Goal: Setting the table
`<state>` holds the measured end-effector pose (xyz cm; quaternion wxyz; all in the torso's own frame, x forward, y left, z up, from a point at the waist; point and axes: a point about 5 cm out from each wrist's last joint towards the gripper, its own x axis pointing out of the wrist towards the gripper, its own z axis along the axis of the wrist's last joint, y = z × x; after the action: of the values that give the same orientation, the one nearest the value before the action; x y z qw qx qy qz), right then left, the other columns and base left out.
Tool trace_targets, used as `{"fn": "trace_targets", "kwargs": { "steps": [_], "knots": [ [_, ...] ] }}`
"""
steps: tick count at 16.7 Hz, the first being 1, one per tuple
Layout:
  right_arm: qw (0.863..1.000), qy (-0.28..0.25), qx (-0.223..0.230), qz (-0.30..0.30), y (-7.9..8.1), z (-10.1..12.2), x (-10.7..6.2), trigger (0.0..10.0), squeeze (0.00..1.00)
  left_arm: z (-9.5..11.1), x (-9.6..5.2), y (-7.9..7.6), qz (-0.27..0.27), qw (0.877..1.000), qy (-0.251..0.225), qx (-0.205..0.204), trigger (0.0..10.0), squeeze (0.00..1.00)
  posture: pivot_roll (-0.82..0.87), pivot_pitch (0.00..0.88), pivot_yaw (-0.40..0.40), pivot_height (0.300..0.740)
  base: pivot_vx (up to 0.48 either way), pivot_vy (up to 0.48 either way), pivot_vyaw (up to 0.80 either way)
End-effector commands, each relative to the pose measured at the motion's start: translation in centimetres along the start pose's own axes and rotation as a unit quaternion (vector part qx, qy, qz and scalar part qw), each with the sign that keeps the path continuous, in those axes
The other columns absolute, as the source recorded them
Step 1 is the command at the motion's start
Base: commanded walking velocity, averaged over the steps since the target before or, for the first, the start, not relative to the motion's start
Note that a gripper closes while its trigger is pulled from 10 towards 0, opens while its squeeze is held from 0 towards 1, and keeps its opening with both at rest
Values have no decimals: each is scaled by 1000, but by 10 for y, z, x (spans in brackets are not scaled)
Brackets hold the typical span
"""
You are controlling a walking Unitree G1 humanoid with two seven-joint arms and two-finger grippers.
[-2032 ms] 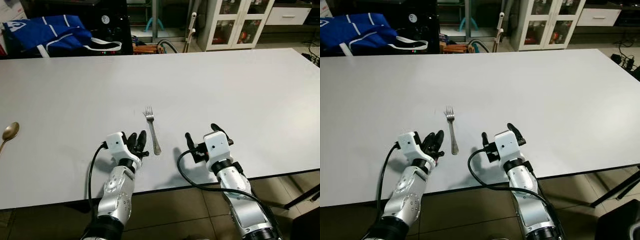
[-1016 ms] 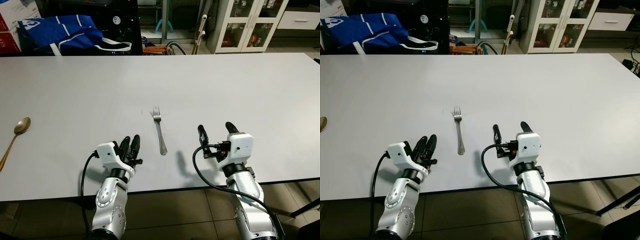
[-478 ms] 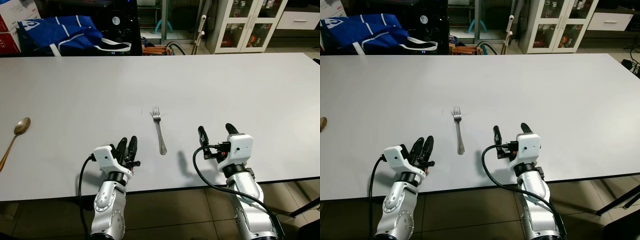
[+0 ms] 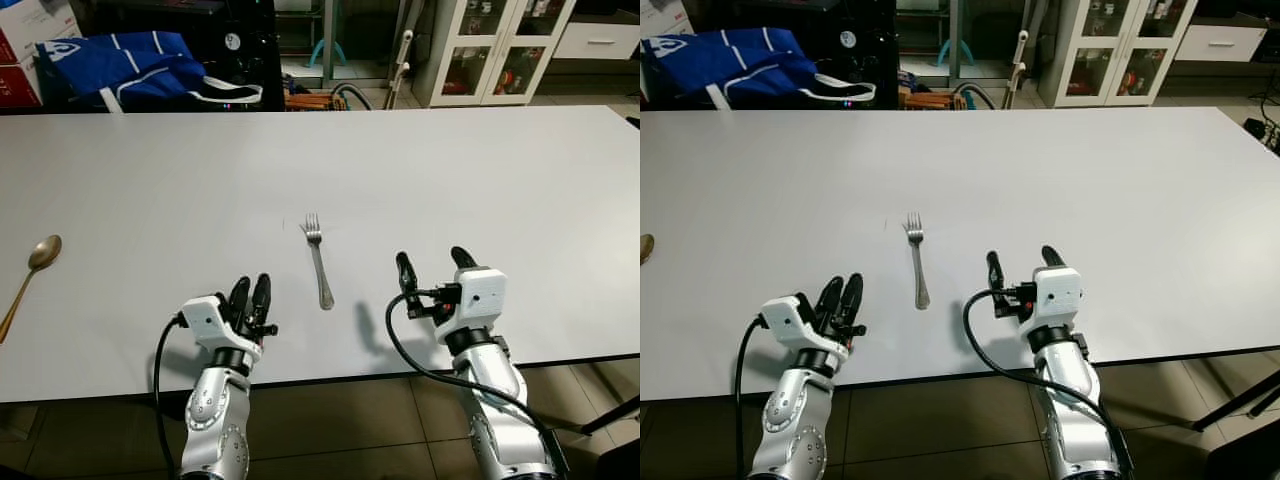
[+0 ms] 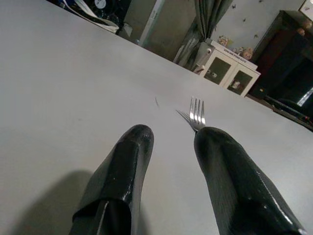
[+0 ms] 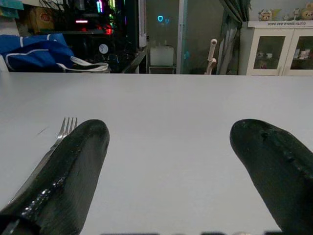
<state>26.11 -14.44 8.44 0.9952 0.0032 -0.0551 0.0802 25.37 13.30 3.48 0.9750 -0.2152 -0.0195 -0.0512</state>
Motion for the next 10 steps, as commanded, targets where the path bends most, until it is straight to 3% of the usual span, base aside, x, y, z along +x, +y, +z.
{"fn": "trace_targets", "kwargs": {
  "steps": [1, 10],
  "knots": [
    [1000, -2, -1, -3, -1, 1, 1, 10000, 0, 90, 17, 12, -56, 969, 43, 236, 10000, 0, -192, 0, 149, 731, 0, 0, 0],
    [1000, -2, -1, -3, -1, 1, 1, 10000, 0, 90, 17, 12, -56, 969, 43, 236, 10000, 0, -192, 0, 149, 731, 0, 0, 0]
  ]
}}
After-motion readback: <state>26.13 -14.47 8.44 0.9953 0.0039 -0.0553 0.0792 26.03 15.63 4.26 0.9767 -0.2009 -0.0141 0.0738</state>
